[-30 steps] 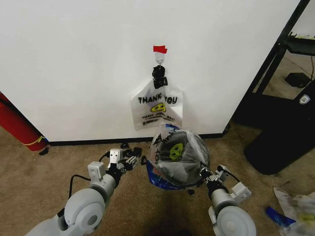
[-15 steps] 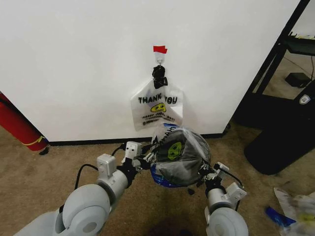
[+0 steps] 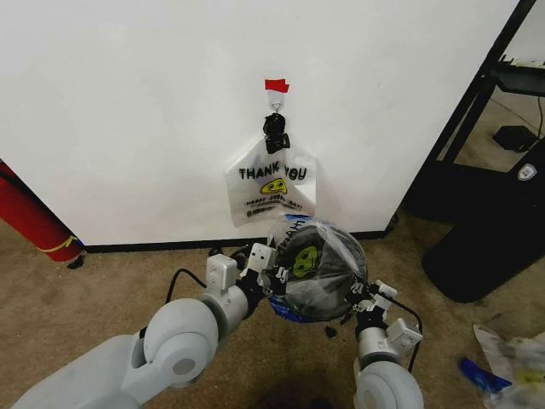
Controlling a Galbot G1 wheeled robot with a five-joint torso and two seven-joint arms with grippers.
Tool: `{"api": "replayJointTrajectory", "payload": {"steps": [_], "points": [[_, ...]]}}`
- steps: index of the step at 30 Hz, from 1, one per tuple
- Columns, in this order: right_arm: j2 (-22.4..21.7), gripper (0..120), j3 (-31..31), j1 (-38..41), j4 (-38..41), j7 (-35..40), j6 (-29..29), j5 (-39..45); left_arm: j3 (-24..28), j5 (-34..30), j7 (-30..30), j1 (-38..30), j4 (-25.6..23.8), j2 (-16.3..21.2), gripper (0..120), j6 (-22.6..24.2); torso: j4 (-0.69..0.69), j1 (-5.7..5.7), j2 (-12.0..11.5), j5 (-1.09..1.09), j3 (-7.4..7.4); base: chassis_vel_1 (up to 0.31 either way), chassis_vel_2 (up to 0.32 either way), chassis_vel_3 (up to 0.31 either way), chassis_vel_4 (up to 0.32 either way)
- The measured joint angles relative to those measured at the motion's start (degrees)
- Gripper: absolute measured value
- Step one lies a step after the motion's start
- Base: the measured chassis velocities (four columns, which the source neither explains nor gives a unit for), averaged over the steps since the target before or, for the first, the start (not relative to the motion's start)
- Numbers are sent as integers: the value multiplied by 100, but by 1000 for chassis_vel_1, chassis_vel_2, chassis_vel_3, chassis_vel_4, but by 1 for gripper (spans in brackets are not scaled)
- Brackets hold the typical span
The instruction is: Pick up the garbage bag from the wall and place it over the trash bin.
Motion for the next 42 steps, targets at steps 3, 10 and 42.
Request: {"api": "replayJointTrajectory", "payload": {"steps": [3, 10, 42], "points": [[19, 0, 0, -11, -5, 14, 68, -137, 269, -64, -113, -225, 97, -85, 0, 94, 1, 0, 0, -1, 0, 0, 0, 0, 0], [103, 0, -42, -97, -27, -3, 273, -683, 951, -445, -502, -1014, 790, -608, 0, 201, -2, 0, 0, 0, 0, 0, 0, 0, 0], [143, 0, -101, -238, -100, -228, 545, -1206, 1515, 234, -809, -1326, 2791, -2146, 0, 254, -1, 0, -1, 1, 0, 0, 0, 0, 0]]}}
